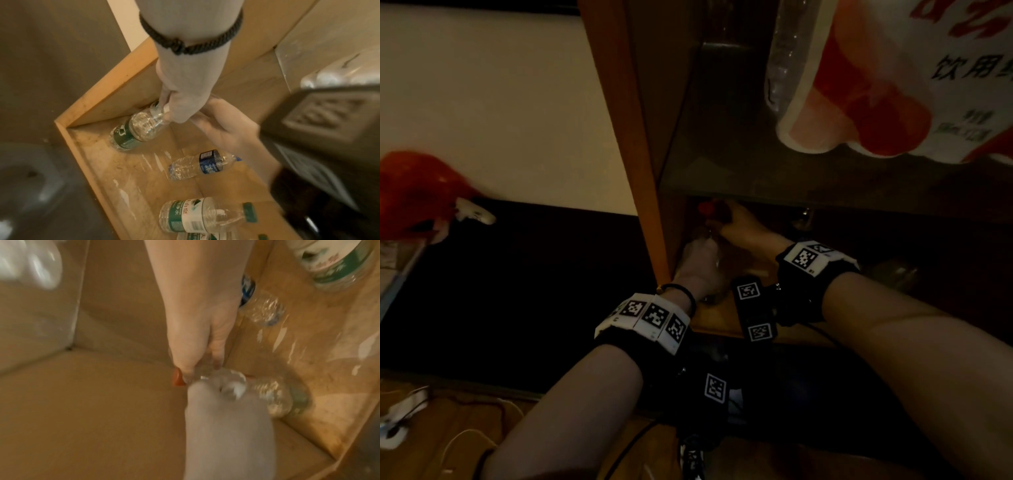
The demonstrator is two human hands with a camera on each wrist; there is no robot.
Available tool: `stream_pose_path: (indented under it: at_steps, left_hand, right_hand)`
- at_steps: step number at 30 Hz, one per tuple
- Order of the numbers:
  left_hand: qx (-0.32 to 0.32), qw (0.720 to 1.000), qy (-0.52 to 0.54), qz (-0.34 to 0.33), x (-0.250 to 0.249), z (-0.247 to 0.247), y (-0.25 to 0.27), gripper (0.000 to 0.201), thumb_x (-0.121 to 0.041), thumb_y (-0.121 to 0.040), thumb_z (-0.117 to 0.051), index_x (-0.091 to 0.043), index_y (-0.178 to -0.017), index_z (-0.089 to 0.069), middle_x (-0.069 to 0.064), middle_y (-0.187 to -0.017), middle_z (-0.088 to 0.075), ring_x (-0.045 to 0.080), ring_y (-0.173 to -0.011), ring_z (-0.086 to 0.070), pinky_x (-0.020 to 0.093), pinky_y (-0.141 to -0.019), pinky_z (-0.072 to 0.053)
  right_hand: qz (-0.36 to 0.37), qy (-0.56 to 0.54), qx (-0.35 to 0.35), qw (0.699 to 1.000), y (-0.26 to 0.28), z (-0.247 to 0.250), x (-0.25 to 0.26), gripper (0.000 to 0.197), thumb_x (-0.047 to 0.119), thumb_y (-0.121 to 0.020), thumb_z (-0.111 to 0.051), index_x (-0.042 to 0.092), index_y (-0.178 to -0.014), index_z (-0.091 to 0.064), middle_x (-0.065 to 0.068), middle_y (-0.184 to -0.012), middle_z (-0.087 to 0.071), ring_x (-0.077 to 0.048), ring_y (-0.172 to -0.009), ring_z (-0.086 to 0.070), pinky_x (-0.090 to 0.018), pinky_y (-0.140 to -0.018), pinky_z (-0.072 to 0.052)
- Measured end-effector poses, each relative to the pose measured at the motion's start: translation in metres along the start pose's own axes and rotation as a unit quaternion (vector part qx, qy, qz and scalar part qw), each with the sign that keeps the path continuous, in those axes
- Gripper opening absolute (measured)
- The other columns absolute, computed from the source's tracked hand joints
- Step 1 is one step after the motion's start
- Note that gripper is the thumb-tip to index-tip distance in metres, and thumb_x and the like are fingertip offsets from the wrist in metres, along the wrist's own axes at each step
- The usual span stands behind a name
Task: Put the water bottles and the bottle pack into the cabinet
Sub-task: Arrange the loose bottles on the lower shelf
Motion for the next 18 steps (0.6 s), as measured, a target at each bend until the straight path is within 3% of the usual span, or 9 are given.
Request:
stream_pose_path:
  at_steps: [2,4,6,8,10,13,16,18]
  left_hand:
    - [0.007,0.999,-0.042,0.009,0.003,-0.005,-0.004,0.03,-0.013,-0.079,-0.065,0.0,-0.105,-0.062,0.022,-0.115,-0.061,0.039,-0.105,-0.058,0.043,-0.092,-0.049]
    - [0.006,0.994,-0.107,0.011,0.003,-0.008,-0.004,0.036,-0.016,-0.08,-0.06,-0.012,-0.116,-0.057,0.016,-0.128,-0.053,0.037,-0.116,-0.05,0.046,-0.101,-0.042]
    - [0.001,0.99,-0.136,0.03,0.003,-0.011,-0.004,0.039,-0.018,-0.084,-0.057,-0.018,-0.123,-0.053,0.013,-0.138,-0.043,0.036,-0.123,-0.042,0.046,-0.105,-0.038]
    - [0.002,0.986,-0.158,0.043,0.003,-0.012,-0.004,0.034,-0.022,-0.086,-0.055,-0.02,-0.121,-0.055,0.01,-0.137,-0.043,0.035,-0.123,-0.041,0.046,-0.105,-0.038]
    - [0.003,0.982,-0.181,0.053,-0.003,-0.009,-0.001,0.03,-0.028,-0.086,-0.051,-0.021,-0.114,-0.059,0.01,-0.133,-0.05,0.032,-0.121,-0.042,0.045,-0.103,-0.038]
    - [0.017,0.975,-0.207,0.073,-0.016,-0.006,0.004,0.035,-0.031,-0.09,-0.049,-0.018,-0.121,-0.057,0.01,-0.139,-0.046,0.033,-0.129,-0.036,0.044,-0.105,-0.033]
    - [0.013,0.973,-0.227,0.039,-0.03,-0.005,0.008,0.037,-0.03,-0.091,-0.046,-0.025,-0.126,-0.058,0.01,-0.143,-0.043,0.034,-0.135,-0.029,0.048,-0.109,-0.024]
    - [0.021,0.977,-0.21,0.018,-0.037,-0.007,0.01,0.037,-0.03,-0.093,-0.046,-0.028,-0.128,-0.057,0.009,-0.141,-0.046,0.035,-0.139,-0.026,0.05,-0.112,-0.02]
  right_hand:
    - [0.002,-0.011,-0.003,1.0,0.009,0.011,-0.003,0.052,0.021,-0.091,-0.061,0.015,-0.139,-0.043,-0.005,-0.134,-0.052,-0.021,-0.123,-0.05,-0.033,-0.102,-0.043]
    - [-0.021,-0.041,-0.024,0.999,0.019,0.027,-0.009,0.044,0.016,-0.094,-0.056,0.014,-0.136,-0.046,-0.007,-0.132,-0.053,-0.023,-0.118,-0.054,-0.037,-0.1,-0.048]
    - [-0.053,-0.073,-0.038,0.995,0.03,0.048,-0.017,0.031,0.012,-0.096,-0.053,0.012,-0.126,-0.052,-0.014,-0.129,-0.058,-0.026,-0.107,-0.061,-0.039,-0.087,-0.054]
    - [-0.058,-0.06,-0.045,0.995,0.043,0.071,-0.025,0.024,0.011,-0.097,-0.049,0.008,-0.12,-0.055,-0.013,-0.116,-0.063,-0.02,-0.084,-0.061,-0.026,-0.067,-0.053]
    - [-0.047,-0.033,-0.066,0.996,0.058,0.095,-0.034,0.025,0.012,-0.098,-0.048,0.004,-0.119,-0.058,-0.013,-0.107,-0.063,-0.015,-0.075,-0.06,-0.016,-0.058,-0.047]
    - [-0.028,-0.011,-0.119,0.992,0.079,0.125,-0.053,0.023,0.013,-0.094,-0.056,0.002,-0.113,-0.065,-0.011,-0.112,-0.066,-0.018,-0.1,-0.062,-0.011,-0.067,-0.045]
    - [-0.044,0.043,-0.16,0.985,0.097,0.143,-0.081,0.022,0.011,-0.092,-0.058,0.009,-0.112,-0.065,-0.009,-0.116,-0.065,-0.02,-0.108,-0.06,-0.023,-0.083,-0.047]
    - [-0.065,0.065,-0.177,0.98,0.104,0.149,-0.097,0.027,0.01,-0.091,-0.058,0.012,-0.118,-0.062,-0.009,-0.12,-0.064,-0.025,-0.111,-0.061,-0.03,-0.085,-0.047]
Point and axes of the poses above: each hand's wrist, its own y-axis away from the middle knuckle, its own z-axis out of the back of the hand, x = y × z, the point moved 2 cm from there along -y, towards the middle knuckle
